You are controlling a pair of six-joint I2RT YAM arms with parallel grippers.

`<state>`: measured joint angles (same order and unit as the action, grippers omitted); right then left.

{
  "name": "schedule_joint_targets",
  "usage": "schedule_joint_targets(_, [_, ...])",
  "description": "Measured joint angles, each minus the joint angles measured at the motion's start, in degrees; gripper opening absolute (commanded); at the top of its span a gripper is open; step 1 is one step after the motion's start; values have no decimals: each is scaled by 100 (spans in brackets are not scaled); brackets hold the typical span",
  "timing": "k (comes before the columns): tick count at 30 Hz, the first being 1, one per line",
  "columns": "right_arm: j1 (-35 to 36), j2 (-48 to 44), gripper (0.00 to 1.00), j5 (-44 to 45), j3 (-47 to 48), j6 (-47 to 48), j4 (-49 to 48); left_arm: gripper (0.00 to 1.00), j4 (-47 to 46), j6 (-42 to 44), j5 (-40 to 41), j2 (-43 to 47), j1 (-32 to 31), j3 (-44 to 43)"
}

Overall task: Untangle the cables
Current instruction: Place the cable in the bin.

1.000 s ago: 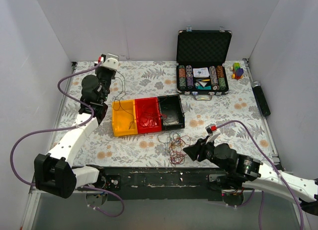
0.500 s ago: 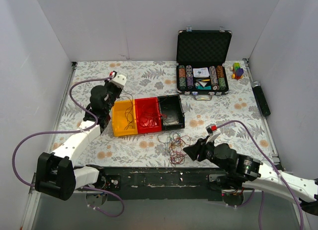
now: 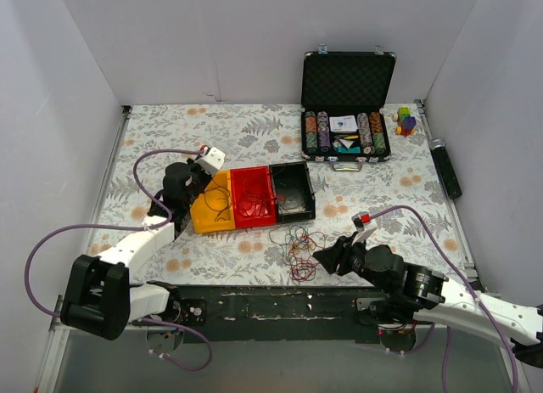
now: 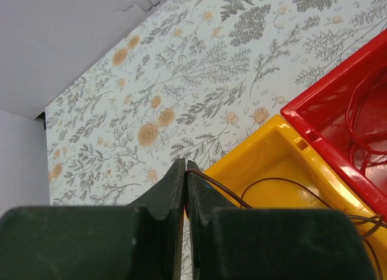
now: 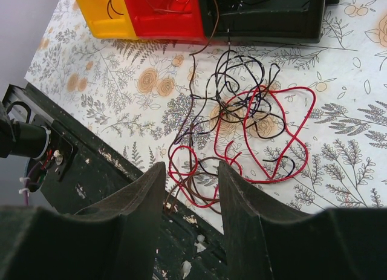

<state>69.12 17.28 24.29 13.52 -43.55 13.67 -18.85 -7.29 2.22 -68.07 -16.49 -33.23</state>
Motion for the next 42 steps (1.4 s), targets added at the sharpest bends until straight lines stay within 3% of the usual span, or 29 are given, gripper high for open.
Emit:
schedule_joint_targets(18, [0,-4,48,107,0,-35,15,0,-400,1156,826,-708,-2,496])
schedule_joint_targets(30, [0,-7,48,111,-2,-131,11,0,413,608,-382,-861,-103,-254])
schedule_joint_targets(38, [0,-9,48,118,-2,-151,13,0,527,337,-435,-1471,-109,-199])
schedule_joint_targets(42, [0,-9,48,136,-2,-170,13,25,682,203,-400,-1587,-109,-219])
